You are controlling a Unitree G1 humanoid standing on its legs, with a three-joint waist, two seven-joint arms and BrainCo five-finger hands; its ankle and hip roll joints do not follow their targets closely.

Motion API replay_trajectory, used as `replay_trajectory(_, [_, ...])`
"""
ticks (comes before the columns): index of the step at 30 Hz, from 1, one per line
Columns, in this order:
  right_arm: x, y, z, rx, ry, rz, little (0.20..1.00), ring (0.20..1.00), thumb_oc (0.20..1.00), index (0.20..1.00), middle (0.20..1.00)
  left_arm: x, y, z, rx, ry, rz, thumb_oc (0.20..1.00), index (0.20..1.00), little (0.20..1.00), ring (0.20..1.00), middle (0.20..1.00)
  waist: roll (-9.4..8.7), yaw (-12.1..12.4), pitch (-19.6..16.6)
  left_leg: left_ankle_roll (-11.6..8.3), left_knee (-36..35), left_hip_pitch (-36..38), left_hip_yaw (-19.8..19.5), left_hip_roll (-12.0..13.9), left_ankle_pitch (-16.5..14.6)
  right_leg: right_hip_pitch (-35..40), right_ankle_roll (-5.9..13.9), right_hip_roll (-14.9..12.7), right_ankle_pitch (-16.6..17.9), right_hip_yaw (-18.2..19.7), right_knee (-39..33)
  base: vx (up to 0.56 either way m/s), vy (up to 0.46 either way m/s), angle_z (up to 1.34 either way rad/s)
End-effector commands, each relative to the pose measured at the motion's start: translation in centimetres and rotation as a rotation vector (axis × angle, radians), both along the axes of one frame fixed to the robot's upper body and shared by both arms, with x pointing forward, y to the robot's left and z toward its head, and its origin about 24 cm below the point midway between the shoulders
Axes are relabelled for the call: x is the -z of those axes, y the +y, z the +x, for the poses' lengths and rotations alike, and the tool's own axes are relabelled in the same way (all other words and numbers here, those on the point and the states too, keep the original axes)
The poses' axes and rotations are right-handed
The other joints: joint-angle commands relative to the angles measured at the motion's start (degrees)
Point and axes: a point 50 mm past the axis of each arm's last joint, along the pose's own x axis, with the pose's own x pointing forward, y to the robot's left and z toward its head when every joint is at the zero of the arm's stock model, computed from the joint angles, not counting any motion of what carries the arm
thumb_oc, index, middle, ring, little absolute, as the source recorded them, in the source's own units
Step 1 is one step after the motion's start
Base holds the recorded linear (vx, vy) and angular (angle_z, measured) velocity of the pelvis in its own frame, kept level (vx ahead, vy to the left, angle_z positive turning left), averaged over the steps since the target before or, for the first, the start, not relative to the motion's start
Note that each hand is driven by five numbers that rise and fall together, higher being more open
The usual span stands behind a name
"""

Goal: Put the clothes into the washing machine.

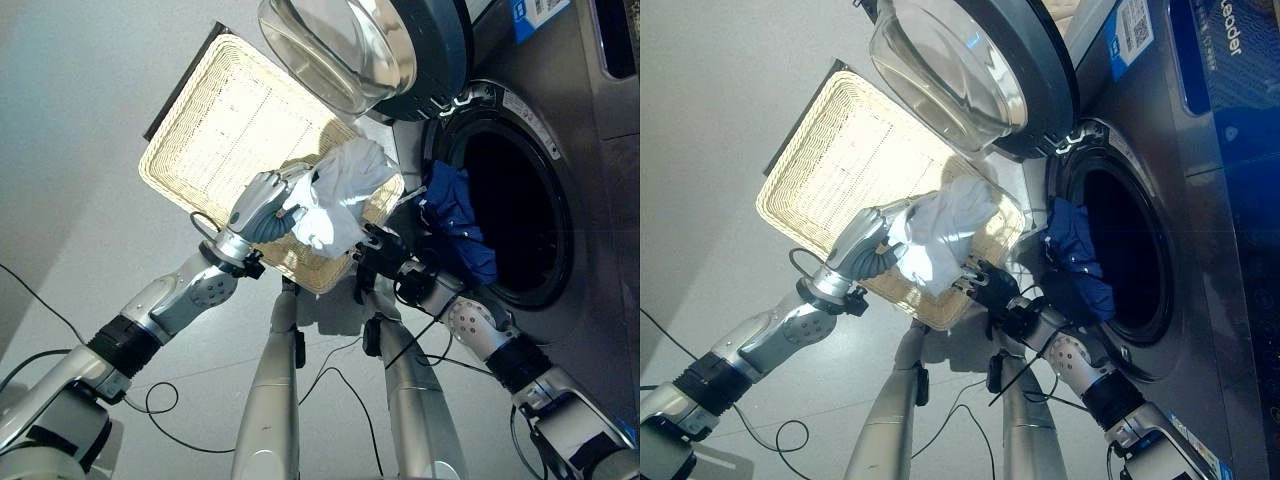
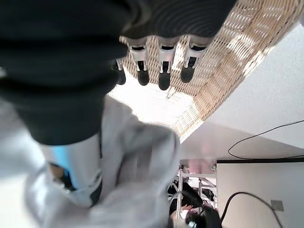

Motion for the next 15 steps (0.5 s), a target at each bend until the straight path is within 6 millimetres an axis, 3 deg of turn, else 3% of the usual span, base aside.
replay_trajectory(1, [-1.62,1.43,-0.94,-0.084,-0.064,0.061,1.000,1.000,1.000,1.000,1.000,-2.43,-1.42,-1.20,0.133,-0.079,-0.150,0.200,0.200,0.200,0.200,0.200,-0.89,-1.33,-0.81,2.12,0.64,0.09,2.10,-5.00,-1.73,4.62,7.89,-0.78,11.04,-1.81,-11.96,0.00,0.000,0.00])
replay_trajectory(11, [-1.48,1.64,-0.81,-0.067,-0.046,0.080,1.000,1.000,1.000,1.000,1.000,-2.16,-1.44,-1.28,0.159,-0.014,-0.259,0.200,0.200,0.200,0.200,0.200,-0.95,-1.10,-0.81,2.12,0.60,0.00,1.90,-5.18,-1.65,4.75,7.67,-0.63,11.00,-1.82,-12.08,0.00,0.000,0.00])
replay_trajectory(15, [-1.65,1.45,-0.67,-0.061,-0.041,0.098,1.000,1.000,1.000,1.000,1.000,-2.01,-1.47,-1.30,0.153,-0.022,-0.216,0.200,0.200,0.200,0.200,0.200,-0.83,-1.12,-0.81,2.08,0.47,0.14,2.14,-5.16,-1.59,4.78,7.74,-0.75,11.13,-1.94,-12.11,0.00,0.000,0.00])
